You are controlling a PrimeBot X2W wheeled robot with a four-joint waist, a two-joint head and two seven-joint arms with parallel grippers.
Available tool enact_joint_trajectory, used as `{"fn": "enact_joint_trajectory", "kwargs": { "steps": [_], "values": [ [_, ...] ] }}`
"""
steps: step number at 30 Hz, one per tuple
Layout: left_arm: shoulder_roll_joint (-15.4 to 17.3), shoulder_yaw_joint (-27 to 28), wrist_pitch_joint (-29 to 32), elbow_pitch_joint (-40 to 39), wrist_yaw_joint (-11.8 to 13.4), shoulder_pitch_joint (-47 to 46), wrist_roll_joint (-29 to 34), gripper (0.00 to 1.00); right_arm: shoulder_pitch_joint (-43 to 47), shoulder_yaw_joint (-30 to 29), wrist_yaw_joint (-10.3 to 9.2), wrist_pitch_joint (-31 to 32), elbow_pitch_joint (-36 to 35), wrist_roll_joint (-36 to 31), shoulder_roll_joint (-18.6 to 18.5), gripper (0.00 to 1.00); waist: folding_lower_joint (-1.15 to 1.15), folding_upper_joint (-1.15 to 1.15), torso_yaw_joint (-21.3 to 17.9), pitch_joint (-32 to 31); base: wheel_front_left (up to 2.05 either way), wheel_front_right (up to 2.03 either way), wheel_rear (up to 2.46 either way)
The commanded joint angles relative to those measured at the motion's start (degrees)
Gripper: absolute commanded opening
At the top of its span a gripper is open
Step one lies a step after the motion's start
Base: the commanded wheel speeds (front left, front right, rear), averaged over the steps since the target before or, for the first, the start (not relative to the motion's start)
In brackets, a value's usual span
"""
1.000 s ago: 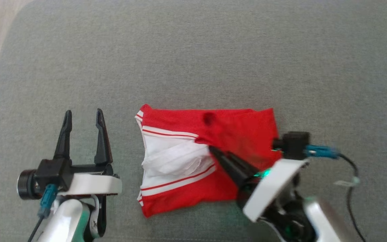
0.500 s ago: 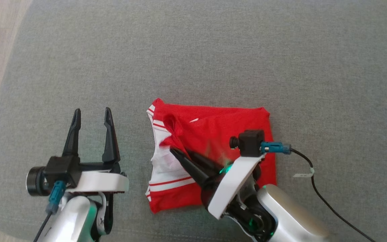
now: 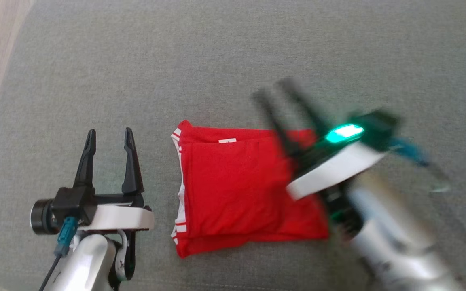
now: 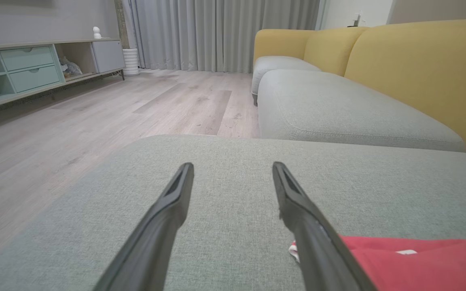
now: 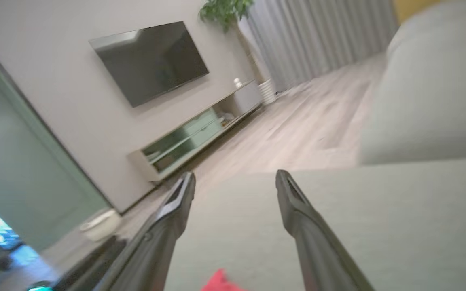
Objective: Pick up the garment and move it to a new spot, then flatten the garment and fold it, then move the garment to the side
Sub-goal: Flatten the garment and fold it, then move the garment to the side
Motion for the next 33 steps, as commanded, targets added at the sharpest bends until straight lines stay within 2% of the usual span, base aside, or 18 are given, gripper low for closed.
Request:
{"fn": "enact_joint_trajectory", "kwargs": {
  "steps": [1, 5, 8, 13, 18, 23, 33],
  "values": [
    [1.16, 2.47, -0.67, -1.45, 0.12, -1.27, 0.05, 1.0, -0.14, -2.07, -0.04, -0.91, -1.71, -2.59, -0.54, 1.0, 0.0, 0.0, -0.28, -0.2, 0.0, 0.0, 0.0],
    [1.7, 2.92, -0.73, -1.89, 0.51, -0.54, 0.12, 1.0, 3.94, -15.41, -0.04, -0.64, -3.76, -13.11, -3.01, 1.0, 0.0, 0.0, -1.25, -0.8, 0.0, 0.0, 0.0],
    [2.26, 3.22, -0.72, -2.19, 0.8, -0.19, 0.18, 1.0, 8.86, -24.26, -0.04, 1.71, -7.31, -18.36, -3.63, 1.0, 0.0, 0.0, -2.06, -1.26, 0.0, 0.0, 0.0],
    [3.49, 3.62, -0.31, -3.04, 1.18, 0.3, 0.34, 1.0, 16.24, -33.13, -0.04, 6.5, -14.21, -22.66, -2.35, 1.0, 0.0, 0.0, -3.75, -2.19, 0.0, 0.0, 0.0],
    [4.7, 3.18, 1.03, -4.24, 1.51, 1.59, 0.73, 1.0, 21.15, -34.32, -0.04, 10.4, -19.08, -23.74, -0.29, 1.0, 0.0, 0.0, -5.23, -4.06, 0.0, 0.0, 0.0],
    [5.78, 2.62, 2.38, -4.28, 1.98, 3.79, 1.02, 1.0, 24.74, -33.72, -0.04, 12.57, -20.92, -24.21, 1.0, 1.0, 0.0, 0.0, -6.01, -7.13, 0.0, 0.0, 0.0],
    [7.16, 1.72, 4.72, -4.67, 3.01, 8.08, 0.94, 1.0, 29.06, -32.21, -0.04, 15.37, -22.16, -25.65, 0.84, 1.0, 0.0, 0.0, -6.29, -11.78, 0.0, 0.0, 0.0]
  ]
}}
